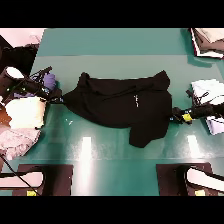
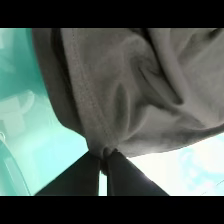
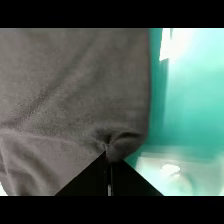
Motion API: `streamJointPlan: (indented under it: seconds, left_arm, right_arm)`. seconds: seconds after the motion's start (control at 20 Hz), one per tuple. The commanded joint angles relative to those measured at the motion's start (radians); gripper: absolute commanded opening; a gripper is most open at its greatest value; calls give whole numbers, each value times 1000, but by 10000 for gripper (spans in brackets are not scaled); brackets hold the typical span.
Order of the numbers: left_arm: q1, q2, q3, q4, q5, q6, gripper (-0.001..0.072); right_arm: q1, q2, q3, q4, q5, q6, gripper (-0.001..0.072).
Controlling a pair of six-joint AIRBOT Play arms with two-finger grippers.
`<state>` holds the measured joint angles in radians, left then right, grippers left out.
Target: Fold the shirts.
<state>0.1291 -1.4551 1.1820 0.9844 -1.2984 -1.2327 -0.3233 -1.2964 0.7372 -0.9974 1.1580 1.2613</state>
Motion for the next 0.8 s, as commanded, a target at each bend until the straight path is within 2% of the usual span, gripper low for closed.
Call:
streamJointPlan:
  seconds: [0.0, 0.15, 0.35, 0.6, 0.75]
  left_arm:
    - [3, 18, 4, -3, 9, -32, 32]
    - [11, 123, 94, -17, 25, -49, 31]
    - [11, 314, 410, -24, 44, -66, 32]
    - [11, 511, 817, -22, 156, -77, 32]
    - [11, 616, 941, -23, 247, -81, 31]
  right_arm:
    - [18, 68, 14, 5, -33, -7, 15]
    - [16, 188, 168, 15, -20, -2, 14]
    - [16, 333, 548, 63, -82, 29, 14]
    - [-23, 457, 1022, 59, -103, 32, 14]
    - [-107, 529, 1201, 52, -100, 32, 14]
